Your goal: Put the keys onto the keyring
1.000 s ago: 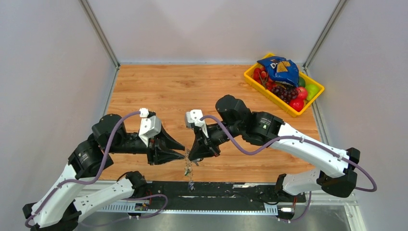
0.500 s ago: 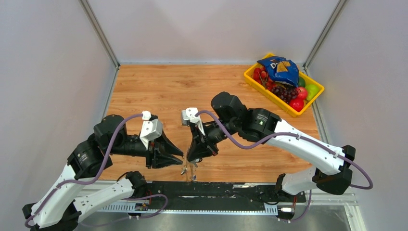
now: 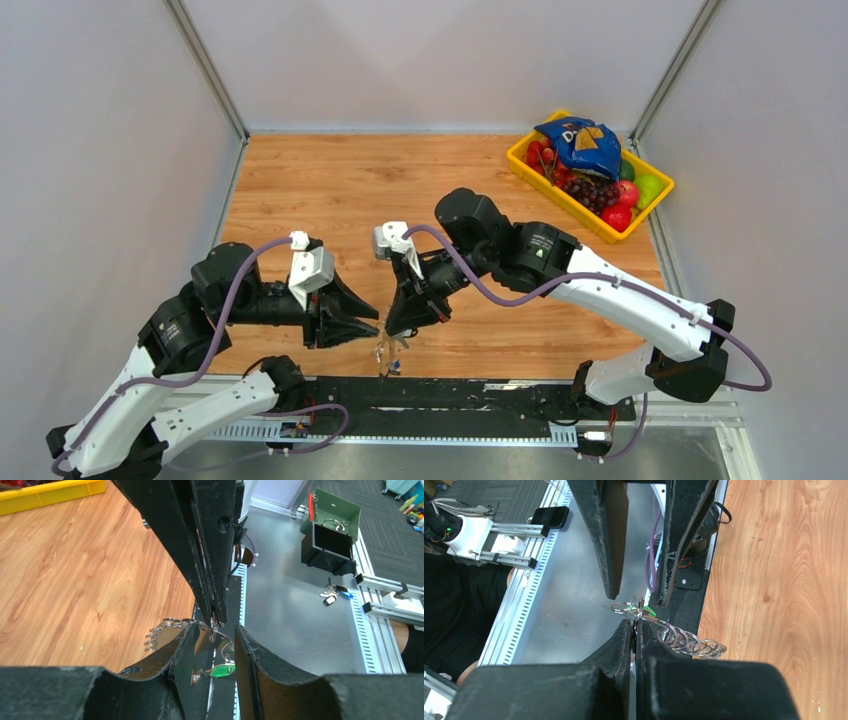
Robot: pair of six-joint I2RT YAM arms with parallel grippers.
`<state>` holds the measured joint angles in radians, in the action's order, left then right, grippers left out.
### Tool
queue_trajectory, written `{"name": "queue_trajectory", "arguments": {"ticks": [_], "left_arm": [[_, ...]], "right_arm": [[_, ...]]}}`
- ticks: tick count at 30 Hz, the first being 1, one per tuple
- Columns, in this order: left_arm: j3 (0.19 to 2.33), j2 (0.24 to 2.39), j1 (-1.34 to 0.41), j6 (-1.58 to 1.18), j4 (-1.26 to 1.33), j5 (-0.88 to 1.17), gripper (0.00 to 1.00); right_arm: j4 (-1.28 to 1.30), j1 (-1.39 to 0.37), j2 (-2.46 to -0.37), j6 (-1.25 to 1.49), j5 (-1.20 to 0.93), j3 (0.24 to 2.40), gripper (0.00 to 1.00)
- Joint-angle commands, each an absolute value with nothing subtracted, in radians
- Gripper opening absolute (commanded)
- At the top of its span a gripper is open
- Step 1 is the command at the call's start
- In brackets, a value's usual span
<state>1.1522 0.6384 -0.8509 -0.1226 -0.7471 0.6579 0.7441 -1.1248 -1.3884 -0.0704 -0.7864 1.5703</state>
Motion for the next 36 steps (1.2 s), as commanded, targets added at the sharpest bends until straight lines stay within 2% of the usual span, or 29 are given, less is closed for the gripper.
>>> {"name": "queue_trajectory", "arguments": {"ticks": [1,8,22,30,36], "left_arm": [[1.143,0.638,-0.854,-0.116,-0.711,0.654,0.43],[1.138,0.635,-0.854,-0.117,-0.698,0.656,0.41],[1.129,0.636,-0.853,-0.112,-0.703,0.659,0.31],[1.121,0.641,-0.854,-0.109,-0.689,0.668,0.03],[1.114,0.644,-0.853,-0.096,-0.678,0.659,0.0]], "right_arm": [[0.696,-1.129,-1.395,-0.048,-0.806,1.638,0.0],[0.693,-1.129,-1.407,-0.047,-0.799,1.641,0.0],[0.687,-1.129,-1.407,-0.046,-0.796,1.65,0.0],[0.686,-1.131,-1.404,-0.043,-0.792,1.646,0.0],[0.686,-1.139,-1.394,-0.044,-0.772,1.638,0.0]]}}
